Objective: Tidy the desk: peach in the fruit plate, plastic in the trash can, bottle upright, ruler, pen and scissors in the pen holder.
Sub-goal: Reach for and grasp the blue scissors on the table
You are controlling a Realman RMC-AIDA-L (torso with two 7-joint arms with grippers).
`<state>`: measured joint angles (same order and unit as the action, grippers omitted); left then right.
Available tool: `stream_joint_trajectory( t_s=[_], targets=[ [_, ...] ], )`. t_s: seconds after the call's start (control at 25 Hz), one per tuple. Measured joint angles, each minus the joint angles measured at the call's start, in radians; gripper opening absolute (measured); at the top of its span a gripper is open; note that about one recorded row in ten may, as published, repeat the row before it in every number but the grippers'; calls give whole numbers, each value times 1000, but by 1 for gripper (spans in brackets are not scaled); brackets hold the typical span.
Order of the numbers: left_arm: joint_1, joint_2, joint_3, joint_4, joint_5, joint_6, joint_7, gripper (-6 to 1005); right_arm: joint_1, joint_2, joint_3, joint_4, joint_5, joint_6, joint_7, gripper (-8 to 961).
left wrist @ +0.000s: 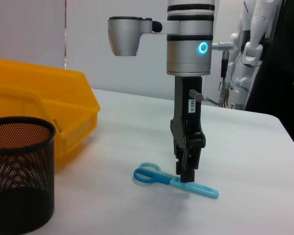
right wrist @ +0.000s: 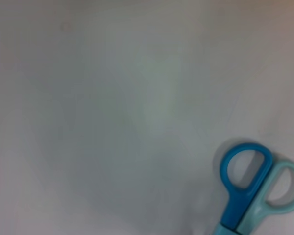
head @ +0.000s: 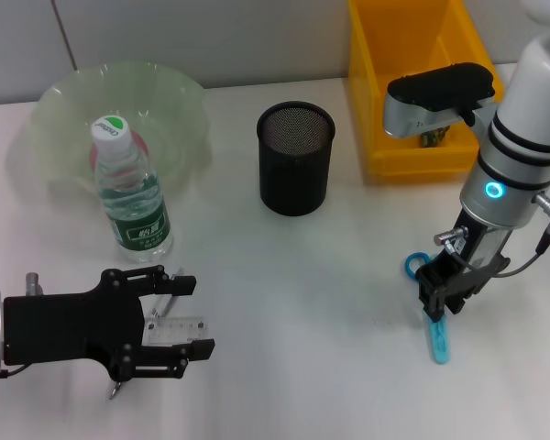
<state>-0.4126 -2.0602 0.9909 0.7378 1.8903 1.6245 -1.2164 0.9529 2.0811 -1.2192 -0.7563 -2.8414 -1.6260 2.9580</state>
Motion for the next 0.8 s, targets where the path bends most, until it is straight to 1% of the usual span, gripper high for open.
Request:
stream_joint_trajectory(
  t_s=[0.12,0.44,0.64,0.8],
  targets=[
    [1,1,0,0,-1,3,0,812,2,1,7,0,2,-6,1,225],
    [3,2,0,2,-1,8,11,812,6,5,10,10,1,-4,1,408],
    [1,2,0,2,-1,8,11,812,8,5,10,30,-2,4,1,630],
    [-2,2,0,2,-1,11,11,813,8,6,10,30,-2,10,1,629]
  ],
)
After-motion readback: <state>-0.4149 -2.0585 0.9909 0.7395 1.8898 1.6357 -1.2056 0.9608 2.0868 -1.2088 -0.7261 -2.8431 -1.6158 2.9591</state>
